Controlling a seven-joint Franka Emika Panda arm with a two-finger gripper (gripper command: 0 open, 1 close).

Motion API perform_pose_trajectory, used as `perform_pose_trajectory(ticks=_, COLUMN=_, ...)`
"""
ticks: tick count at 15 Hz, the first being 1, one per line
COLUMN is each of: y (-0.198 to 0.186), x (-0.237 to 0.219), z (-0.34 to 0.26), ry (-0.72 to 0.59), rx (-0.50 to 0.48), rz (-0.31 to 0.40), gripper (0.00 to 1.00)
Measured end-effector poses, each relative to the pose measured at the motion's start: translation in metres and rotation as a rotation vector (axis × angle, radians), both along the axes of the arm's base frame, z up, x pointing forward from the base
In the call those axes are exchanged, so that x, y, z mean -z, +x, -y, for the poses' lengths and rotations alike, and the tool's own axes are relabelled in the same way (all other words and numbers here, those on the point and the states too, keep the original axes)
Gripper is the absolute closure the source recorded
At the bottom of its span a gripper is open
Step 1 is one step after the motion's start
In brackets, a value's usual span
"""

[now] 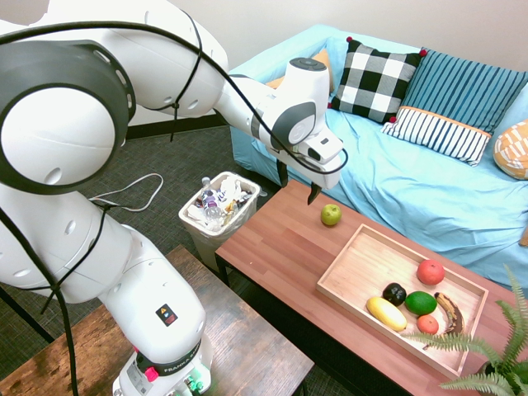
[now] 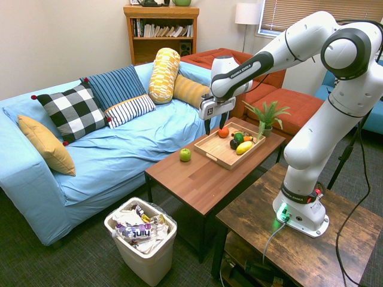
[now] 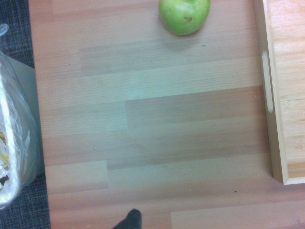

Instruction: Put the apple in the tray

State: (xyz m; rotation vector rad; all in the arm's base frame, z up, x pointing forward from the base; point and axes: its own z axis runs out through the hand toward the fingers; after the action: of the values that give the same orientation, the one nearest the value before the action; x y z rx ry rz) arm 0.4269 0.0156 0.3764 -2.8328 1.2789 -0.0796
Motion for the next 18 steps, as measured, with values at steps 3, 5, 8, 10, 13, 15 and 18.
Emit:
perform_pose_trajectory(ticks=3, y=0.002, x=0.002, z=-0.002, ry=-0.008, rx=-0.002, rz=-0.006, gripper=0.0)
perform_pose_trajectory(ticks=5, y=0.013, x=0.005, z=-0.003, ry=-0.017, rx=0.023, rz=-0.002, gripper=0.0)
perform_pose_trajectory(ticks=8, y=0.048, x=0.017, z=-0.006, ry=-0.024, rx=0.043, rz=-0.002, gripper=0.0)
perform_pose_trajectory(ticks=10, y=0.08, x=0.03, z=-0.014, ry=-0.027, rx=0.053, rz=0.002, gripper=0.0)
perform_pose_trajectory(ticks=13, y=0.137, x=0.057, z=-0.033, ry=-0.052, rx=0.083, rz=0.007, gripper=0.0)
perform_pose_trajectory(ticks=15, y=0.174, x=0.084, z=-0.04, ry=-0.064, rx=0.101, rz=-0.006, gripper=0.0)
perform_pose_trajectory(ticks=18, y=0.212, x=0.121, z=-0.038, ry=-0.089, rx=0.122, rz=-0.037, gripper=0.0)
